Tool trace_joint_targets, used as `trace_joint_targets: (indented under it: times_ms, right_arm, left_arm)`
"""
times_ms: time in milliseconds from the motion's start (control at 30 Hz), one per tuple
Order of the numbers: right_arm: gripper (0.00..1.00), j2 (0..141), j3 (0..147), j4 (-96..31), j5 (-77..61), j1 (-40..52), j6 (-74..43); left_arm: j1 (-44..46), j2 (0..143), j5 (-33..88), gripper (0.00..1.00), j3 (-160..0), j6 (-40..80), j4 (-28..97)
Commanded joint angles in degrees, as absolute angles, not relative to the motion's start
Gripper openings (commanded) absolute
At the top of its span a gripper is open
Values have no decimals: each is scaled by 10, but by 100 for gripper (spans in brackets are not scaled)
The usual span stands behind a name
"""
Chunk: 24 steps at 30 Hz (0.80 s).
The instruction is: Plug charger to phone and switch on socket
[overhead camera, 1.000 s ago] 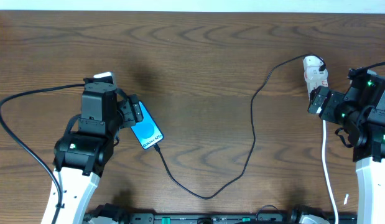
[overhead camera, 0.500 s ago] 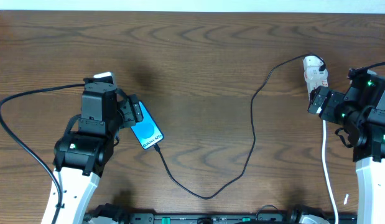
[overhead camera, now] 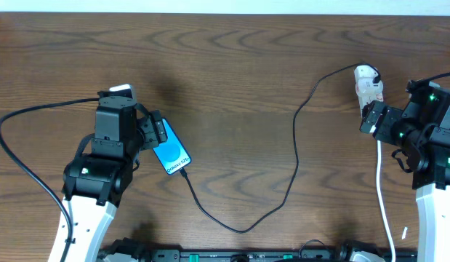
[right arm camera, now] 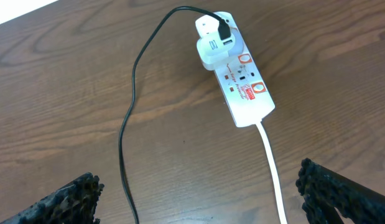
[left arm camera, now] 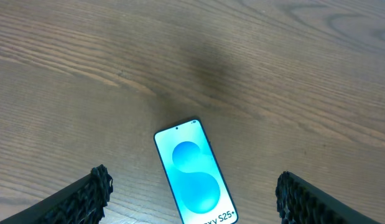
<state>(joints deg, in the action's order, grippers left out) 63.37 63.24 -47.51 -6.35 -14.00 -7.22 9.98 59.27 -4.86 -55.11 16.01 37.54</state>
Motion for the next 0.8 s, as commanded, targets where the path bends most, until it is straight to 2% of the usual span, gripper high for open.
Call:
trace_joint_targets:
  times_ms: [0,233,767]
  right_arm:
    - [99,634,630,-476,-57,-138,-79]
    - [99,634,630,-476,-57,-138,-79]
    - [99,634,630,-476,-57,-138,-79]
  left_arm:
    - [101,586,-56,86,-556,149,377]
    - [101,580,-56,86,-526,149,377]
    - [101,458,-56,86,-382,149,390]
